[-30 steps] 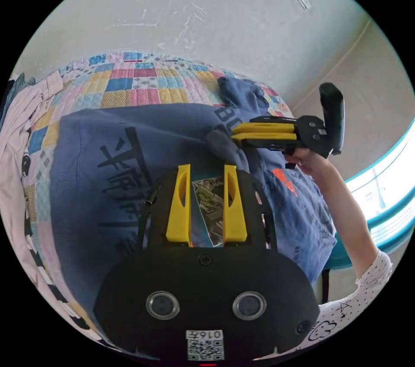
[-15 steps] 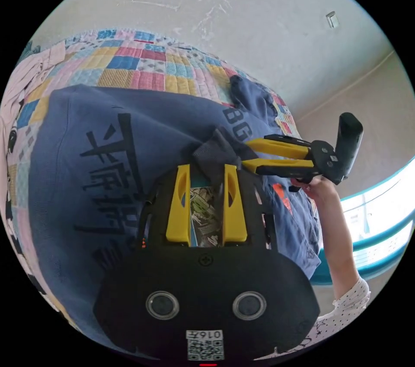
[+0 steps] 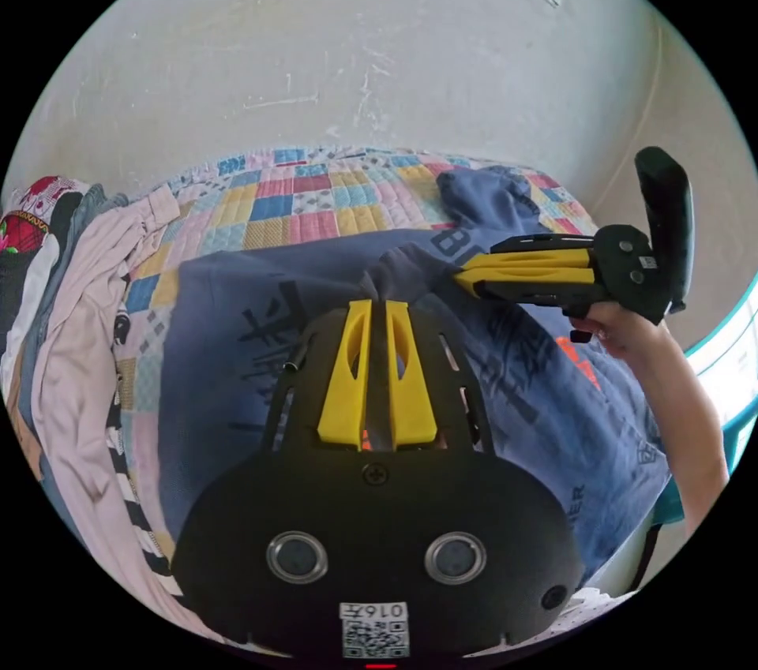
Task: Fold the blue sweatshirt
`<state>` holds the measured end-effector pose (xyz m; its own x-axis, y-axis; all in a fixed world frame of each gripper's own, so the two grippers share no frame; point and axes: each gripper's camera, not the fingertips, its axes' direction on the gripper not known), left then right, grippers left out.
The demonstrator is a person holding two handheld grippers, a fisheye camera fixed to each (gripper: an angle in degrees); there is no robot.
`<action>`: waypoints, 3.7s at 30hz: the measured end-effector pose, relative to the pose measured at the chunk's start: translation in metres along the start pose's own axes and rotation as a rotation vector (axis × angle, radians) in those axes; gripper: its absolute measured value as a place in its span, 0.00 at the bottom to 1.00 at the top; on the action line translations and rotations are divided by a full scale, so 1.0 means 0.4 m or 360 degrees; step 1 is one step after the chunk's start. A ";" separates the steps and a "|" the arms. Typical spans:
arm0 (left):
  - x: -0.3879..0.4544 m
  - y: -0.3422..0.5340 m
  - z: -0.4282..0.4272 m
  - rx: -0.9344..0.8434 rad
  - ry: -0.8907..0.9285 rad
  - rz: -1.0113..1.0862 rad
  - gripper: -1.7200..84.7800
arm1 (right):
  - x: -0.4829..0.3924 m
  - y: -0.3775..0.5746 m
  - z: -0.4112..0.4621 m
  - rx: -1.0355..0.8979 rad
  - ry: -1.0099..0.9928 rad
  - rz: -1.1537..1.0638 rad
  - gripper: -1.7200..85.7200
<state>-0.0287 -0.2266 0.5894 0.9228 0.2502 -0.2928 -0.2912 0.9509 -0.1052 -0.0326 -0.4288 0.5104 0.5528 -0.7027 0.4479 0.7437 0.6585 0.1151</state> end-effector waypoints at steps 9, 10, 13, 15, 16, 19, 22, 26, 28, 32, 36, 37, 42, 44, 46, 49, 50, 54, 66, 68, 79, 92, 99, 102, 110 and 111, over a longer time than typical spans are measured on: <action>0.075 -0.021 -0.087 0.0027 0.0005 0.0041 0.15 | 0.029 0.042 -0.041 -0.0025 -0.0023 0.0012 0.08; 0.092 -0.018 -0.104 0.0000 0.0059 0.0064 0.15 | 0.030 0.050 -0.053 -0.0017 -0.0052 -0.0002 0.09; 0.154 0.005 -0.140 -0.0062 0.0122 0.0153 0.16 | 0.018 0.102 -0.107 -0.0043 -0.0115 -0.0094 0.12; 0.200 0.022 -0.156 -0.0111 0.0145 0.0204 0.16 | -0.001 0.152 -0.146 -0.0077 -0.0127 -0.0167 0.15; 0.232 0.034 -0.165 -0.0130 0.0172 0.0243 0.16 | -0.007 0.164 -0.155 -0.0085 -0.0131 -0.0187 0.15; 0.305 0.055 -0.176 -0.0180 0.0223 0.0314 0.16 | -0.028 0.220 -0.182 -0.0164 -0.0142 -0.0251 0.13; 0.359 0.063 -0.159 -0.0258 0.0220 0.0362 0.16 | -0.034 0.263 -0.189 -0.0236 -0.0120 -0.0295 0.12; 0.390 0.063 -0.117 -0.0373 0.0199 0.0353 0.16 | -0.004 0.305 -0.188 -0.0231 -0.0129 -0.0260 0.11; 0.397 0.062 -0.113 -0.0346 0.0217 0.0326 0.16 | 0.017 0.322 -0.192 -0.0212 -0.0180 -0.0241 0.11; 0.414 0.044 -0.135 -0.0321 0.0223 0.0308 0.16 | 0.098 0.362 -0.243 -0.0150 -0.0219 -0.0163 0.12; 0.449 -0.062 -0.163 -0.0166 0.0352 0.0274 0.15 | 0.306 0.414 -0.343 0.0008 -0.0002 0.0107 0.17; 0.467 -0.118 -0.157 -0.0134 0.0339 0.0285 0.15 | 0.345 0.419 -0.355 0.0016 0.0006 0.0167 0.17; 0.527 -0.328 -0.068 -0.0110 0.0347 0.0163 0.16 | 0.642 0.444 -0.394 0.0105 0.0190 0.0582 0.17; 0.545 -0.361 -0.028 -0.0095 0.0389 0.0084 0.16 | 0.724 0.437 -0.374 0.0074 0.0199 0.0695 0.17; 0.577 -0.381 0.023 -0.0118 0.0331 0.0078 0.15 | 0.797 0.432 -0.350 0.0044 0.0237 0.0804 0.17; 0.607 -0.372 0.064 -0.0125 0.0242 0.0140 0.15 | 0.891 0.433 -0.320 -0.0016 0.0395 0.0964 0.17; 0.610 -0.372 0.072 -0.0143 0.0231 0.0144 0.15 | 0.920 0.440 -0.318 -0.0003 0.0479 0.1024 0.18; 0.628 -0.392 0.065 -0.0154 0.0248 0.0155 0.15 | 1.017 0.503 -0.292 -0.0071 0.0364 0.1266 0.20; 0.713 -0.419 -0.070 -0.0012 0.0116 0.0215 0.16 | 0.770 0.490 -0.488 0.0273 0.0280 0.0495 0.02; 0.726 -0.423 -0.124 0.0053 0.0068 0.0251 0.16 | 0.682 0.494 -0.565 0.0381 0.0206 0.0246 0.02; 0.817 -0.332 -0.352 0.0022 0.0256 0.0636 0.16 | 0.230 0.592 -0.726 0.0189 -0.0332 -0.0705 0.02; 0.828 -0.166 -0.331 -0.0109 0.0225 0.0552 0.01 | -0.089 0.682 -0.604 -0.0116 -0.0259 -0.0360 0.06; 0.846 -0.239 -0.392 -0.0026 0.0279 0.0666 0.11 | -0.191 0.723 -0.713 -0.0101 -0.0095 -0.0187 0.13; 0.899 -0.280 -0.364 -0.0075 0.0253 0.0764 0.13 | -0.195 0.739 -0.729 -0.0126 0.0029 -0.0049 0.13; 0.998 -0.300 -0.211 -0.0384 0.0153 0.0818 0.17 | -0.199 0.754 -0.651 -0.0223 -0.0033 0.0234 0.12; 0.987 -0.292 -0.220 -0.0337 0.0185 0.0779 0.16 | -0.215 0.748 -0.640 -0.0205 -0.0010 0.0228 0.11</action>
<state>0.3474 -0.2548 0.4023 0.6365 0.6210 -0.4574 -0.7351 0.6679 -0.1162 0.2387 -0.2404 0.2794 0.6546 -0.6023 0.4570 0.6998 0.7114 -0.0648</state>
